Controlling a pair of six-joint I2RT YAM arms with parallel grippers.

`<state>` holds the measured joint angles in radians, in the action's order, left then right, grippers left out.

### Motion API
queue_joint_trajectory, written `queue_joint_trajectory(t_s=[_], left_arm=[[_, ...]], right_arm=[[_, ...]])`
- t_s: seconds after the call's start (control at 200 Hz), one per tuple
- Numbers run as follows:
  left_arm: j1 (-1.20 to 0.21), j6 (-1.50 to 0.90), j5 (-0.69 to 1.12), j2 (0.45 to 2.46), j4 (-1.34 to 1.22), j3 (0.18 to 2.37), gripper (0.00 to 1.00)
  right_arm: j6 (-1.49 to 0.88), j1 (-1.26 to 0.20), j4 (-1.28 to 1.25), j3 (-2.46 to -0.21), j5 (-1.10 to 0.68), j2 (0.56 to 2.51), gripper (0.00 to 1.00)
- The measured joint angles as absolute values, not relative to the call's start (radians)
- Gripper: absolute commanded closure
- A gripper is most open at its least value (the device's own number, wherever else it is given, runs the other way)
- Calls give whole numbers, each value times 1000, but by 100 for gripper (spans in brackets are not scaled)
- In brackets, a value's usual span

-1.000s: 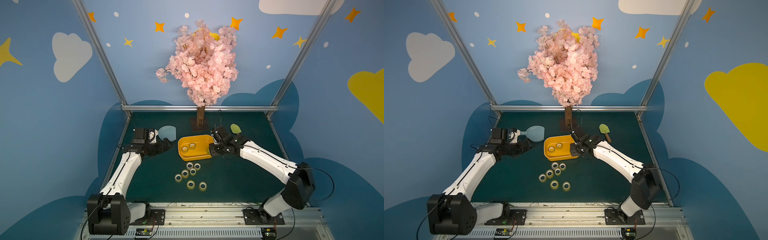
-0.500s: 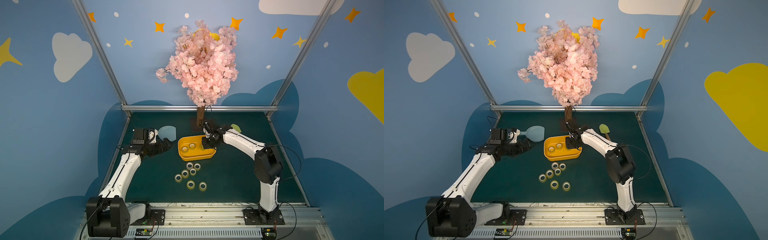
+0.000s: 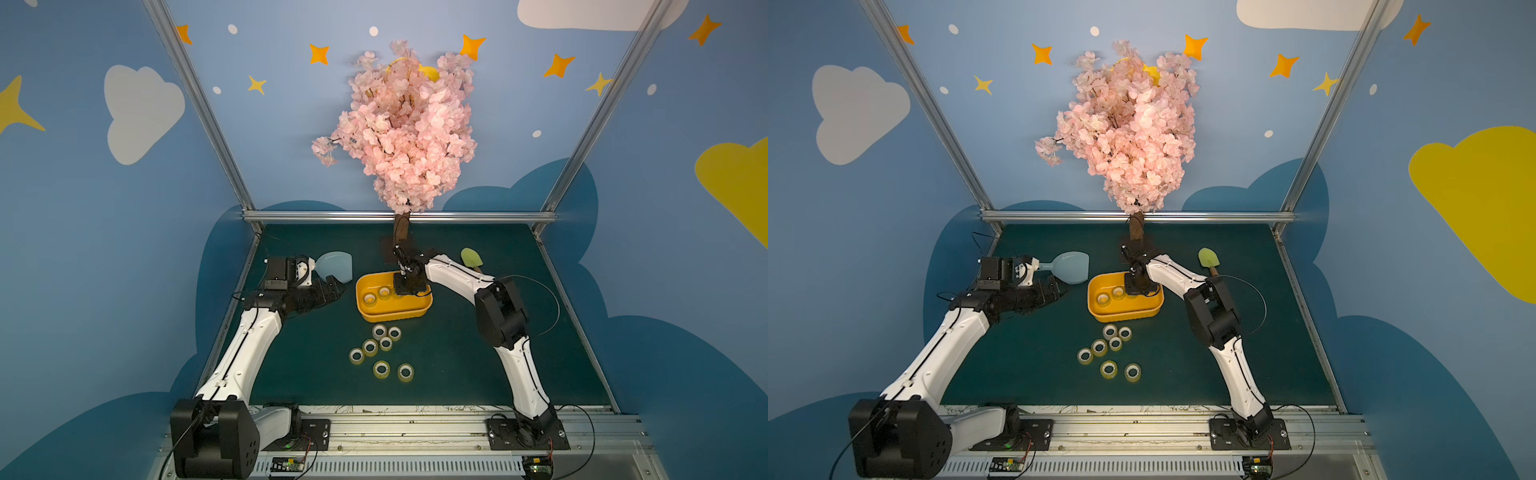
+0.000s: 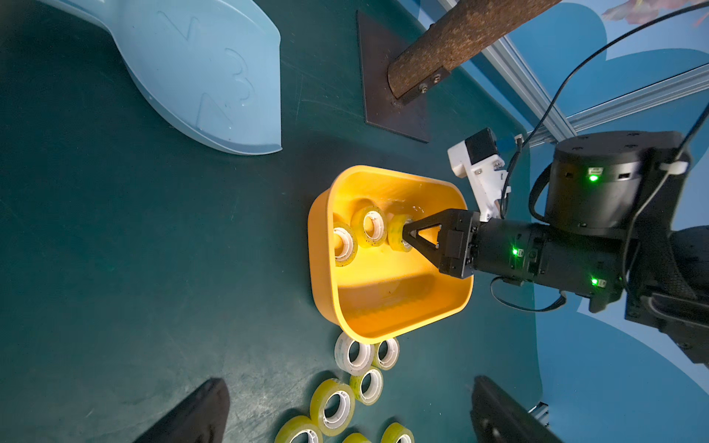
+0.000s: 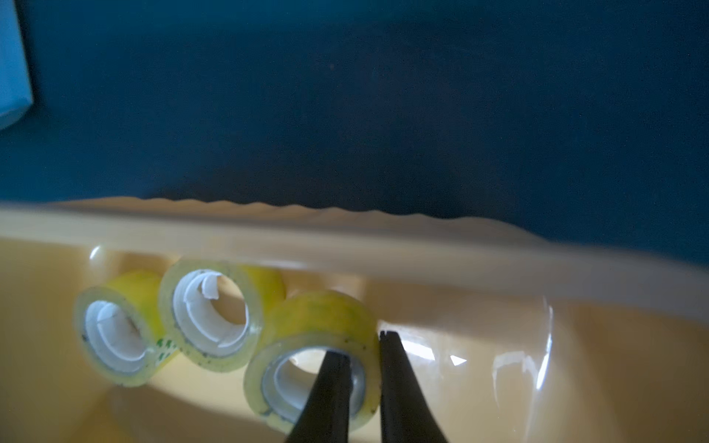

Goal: Put the transparent tape into the storage box
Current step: Place the tape in the storage box.

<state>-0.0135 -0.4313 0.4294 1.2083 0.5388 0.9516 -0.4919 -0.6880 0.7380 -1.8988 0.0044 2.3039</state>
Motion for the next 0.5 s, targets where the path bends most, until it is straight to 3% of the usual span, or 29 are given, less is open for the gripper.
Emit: queue_joint_trajectory(t_s=[0.16,0.285,0.501], left_arm=[[-14,-431,429,1208,540,952,0],[-14,-431,430,1209,541,952,0],[-14,-431,430,1209,542,952,0]], right_arm=[[-498,-684,744,-1928,17,2334,93],[-503,-684,746,-1937,16,2336,73],[-519,-685,746,-1934,15,2335,62]])
